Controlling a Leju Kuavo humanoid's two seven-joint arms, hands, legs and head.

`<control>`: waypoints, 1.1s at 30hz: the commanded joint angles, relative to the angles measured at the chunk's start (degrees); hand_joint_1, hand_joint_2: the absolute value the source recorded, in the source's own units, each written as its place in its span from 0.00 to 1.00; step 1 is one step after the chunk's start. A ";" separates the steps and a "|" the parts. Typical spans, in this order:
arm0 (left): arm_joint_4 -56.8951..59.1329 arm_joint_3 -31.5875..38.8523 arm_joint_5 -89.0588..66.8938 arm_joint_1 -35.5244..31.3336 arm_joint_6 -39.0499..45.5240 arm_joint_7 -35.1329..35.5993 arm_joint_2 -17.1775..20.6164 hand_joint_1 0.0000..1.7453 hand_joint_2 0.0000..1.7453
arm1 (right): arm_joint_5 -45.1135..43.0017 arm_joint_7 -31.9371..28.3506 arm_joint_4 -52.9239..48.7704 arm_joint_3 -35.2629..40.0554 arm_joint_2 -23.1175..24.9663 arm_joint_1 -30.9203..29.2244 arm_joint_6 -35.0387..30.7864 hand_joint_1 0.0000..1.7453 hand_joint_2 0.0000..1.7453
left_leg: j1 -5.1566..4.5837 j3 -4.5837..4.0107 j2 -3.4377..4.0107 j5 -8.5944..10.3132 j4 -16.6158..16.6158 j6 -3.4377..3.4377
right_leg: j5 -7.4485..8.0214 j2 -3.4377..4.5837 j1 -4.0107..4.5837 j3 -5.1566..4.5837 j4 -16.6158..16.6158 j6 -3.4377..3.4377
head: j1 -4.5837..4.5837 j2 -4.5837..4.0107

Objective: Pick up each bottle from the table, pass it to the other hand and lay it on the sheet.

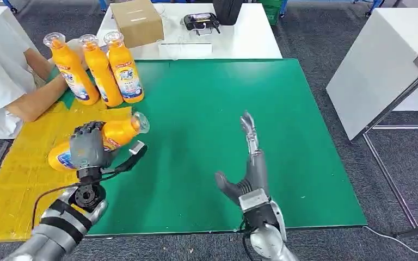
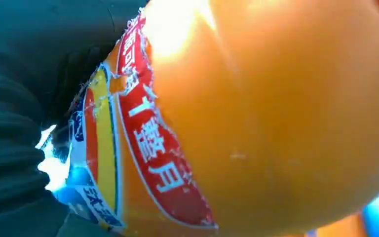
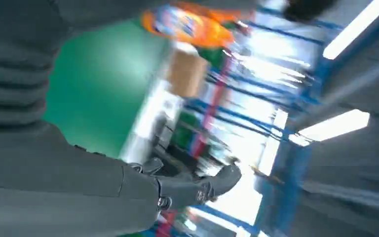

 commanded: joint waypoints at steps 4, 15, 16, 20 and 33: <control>30.10 -7.20 0.31 -10.29 -0.26 -8.17 0.81 1.00 1.00 | 0.53 -0.88 -6.08 -0.42 -2.43 -0.16 -2.36 0.00 1.00 | 0.04 0.14 0.14 -0.14 0.00 -0.10 | -0.09 0.41 0.00 0.03 0.00 -0.06 | 0.00 0.00; 14.50 18.71 0.31 1.55 5.77 -13.00 0.71 0.00 1.00 | 0.16 0.55 -3.10 0.87 -4.41 -0.50 -4.34 0.00 1.00 | 0.02 0.27 0.11 -0.18 -0.10 -0.14 | -0.12 0.49 0.00 0.18 -0.03 -0.09 | 0.02 0.00; 6.18 20.99 0.31 4.69 5.77 -13.41 1.13 0.00 1.00 | 0.15 0.63 -3.12 0.57 -4.58 0.28 -4.60 0.00 1.00 | -0.01 0.14 0.06 -0.12 -0.10 -0.12 | -0.09 0.37 -0.02 0.06 -0.02 -0.07 | 0.00 0.00; 0.01 25.60 2.68 7.24 5.77 -17.66 -0.65 0.00 1.00 | 0.15 0.62 -3.02 0.28 -4.61 0.81 -4.81 0.00 1.00 | 0.05 0.12 -0.12 -0.18 0.00 -0.12 | -0.19 0.23 0.02 0.06 0.01 -0.06 | 0.00 0.00; -39.06 55.68 19.28 26.91 5.77 -70.24 -31.32 0.00 1.00 | 2.78 3.56 -7.28 -6.18 -5.94 10.53 -1.62 0.00 0.00 | 0.02 0.08 -0.32 -0.35 0.07 -0.04 | -0.33 0.14 -0.04 0.15 -0.03 0.01 | 0.04 0.00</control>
